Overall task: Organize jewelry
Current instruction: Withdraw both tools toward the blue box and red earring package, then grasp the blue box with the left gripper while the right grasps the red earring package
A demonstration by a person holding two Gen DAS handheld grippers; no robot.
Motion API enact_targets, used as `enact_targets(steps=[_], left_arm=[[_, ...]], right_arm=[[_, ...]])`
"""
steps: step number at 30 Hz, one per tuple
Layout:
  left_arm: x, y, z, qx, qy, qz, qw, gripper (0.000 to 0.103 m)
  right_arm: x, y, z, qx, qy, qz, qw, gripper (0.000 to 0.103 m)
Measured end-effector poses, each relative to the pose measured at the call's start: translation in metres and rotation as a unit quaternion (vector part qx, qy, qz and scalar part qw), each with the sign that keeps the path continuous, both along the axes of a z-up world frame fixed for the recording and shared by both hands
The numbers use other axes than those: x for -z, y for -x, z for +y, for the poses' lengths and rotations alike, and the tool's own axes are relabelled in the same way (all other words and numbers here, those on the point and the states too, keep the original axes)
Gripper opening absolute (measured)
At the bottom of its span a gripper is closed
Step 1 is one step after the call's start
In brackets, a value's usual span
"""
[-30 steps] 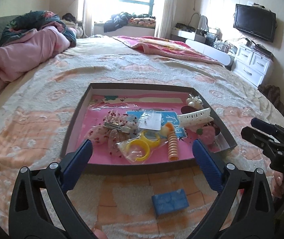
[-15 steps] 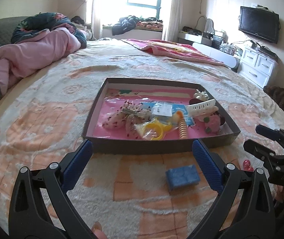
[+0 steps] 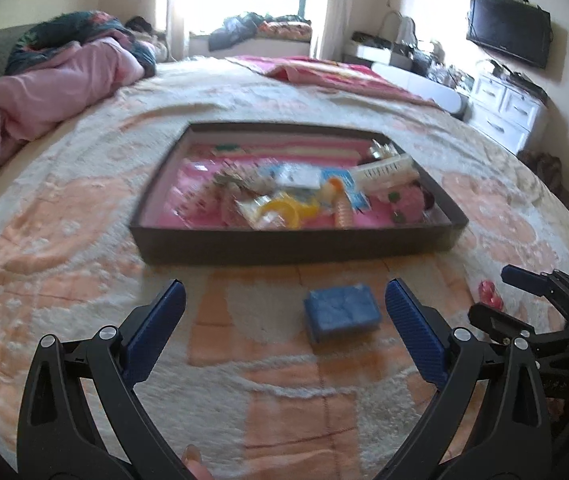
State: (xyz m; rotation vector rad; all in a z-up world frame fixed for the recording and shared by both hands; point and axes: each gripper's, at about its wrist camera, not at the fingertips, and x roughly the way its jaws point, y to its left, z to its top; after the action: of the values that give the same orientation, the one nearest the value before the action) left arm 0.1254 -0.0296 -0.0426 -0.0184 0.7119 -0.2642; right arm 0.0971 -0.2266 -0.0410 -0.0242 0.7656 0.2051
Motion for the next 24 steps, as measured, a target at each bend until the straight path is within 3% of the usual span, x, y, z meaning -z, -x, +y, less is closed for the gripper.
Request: enact_targets(steps=[3,6,9,12,15,16,17,24], left_arm=[[0.009,0.000,-0.010,0.011,-0.002,0.014,0.9998,0.092],[0.016,-0.003,-0.017,0.021,0.002,0.025,0.9995,0.092],[0.020,-0.005,-0.023,0.026,0.004,0.032,0.9991,0.091],[0.023,-0.007,-0.029,0.029,0.000,0.038,0.9989,0.088],[0.027,-0.010,-0.034,0.029,-0.016,0.044,0.9985,0.063],[0.028,-0.011,-0.035,0.028,-0.020,0.047,0.9983,0.046],[0.029,-0.012,-0.035,0.027,-0.022,0.050,0.9981,0.041],[0.014,-0.007,-0.028,0.032,-0.011,0.035,0.9988,0.041]], right_arm=[[0.008,-0.001,-0.004,0.011,-0.001,0.017,1.000,0.082],[0.013,-0.002,-0.008,0.022,0.000,0.024,0.999,0.069],[0.011,-0.002,-0.009,0.022,0.000,0.019,1.000,0.044],[0.009,0.000,-0.009,0.017,0.000,0.014,1.000,0.042],[0.006,0.001,-0.009,0.010,-0.006,0.006,1.000,0.042],[0.003,0.002,-0.008,0.007,-0.007,0.000,1.000,0.042],[0.002,0.002,-0.007,0.005,-0.007,-0.003,1.000,0.042],[-0.010,0.006,0.003,-0.024,-0.013,-0.028,0.999,0.041]])
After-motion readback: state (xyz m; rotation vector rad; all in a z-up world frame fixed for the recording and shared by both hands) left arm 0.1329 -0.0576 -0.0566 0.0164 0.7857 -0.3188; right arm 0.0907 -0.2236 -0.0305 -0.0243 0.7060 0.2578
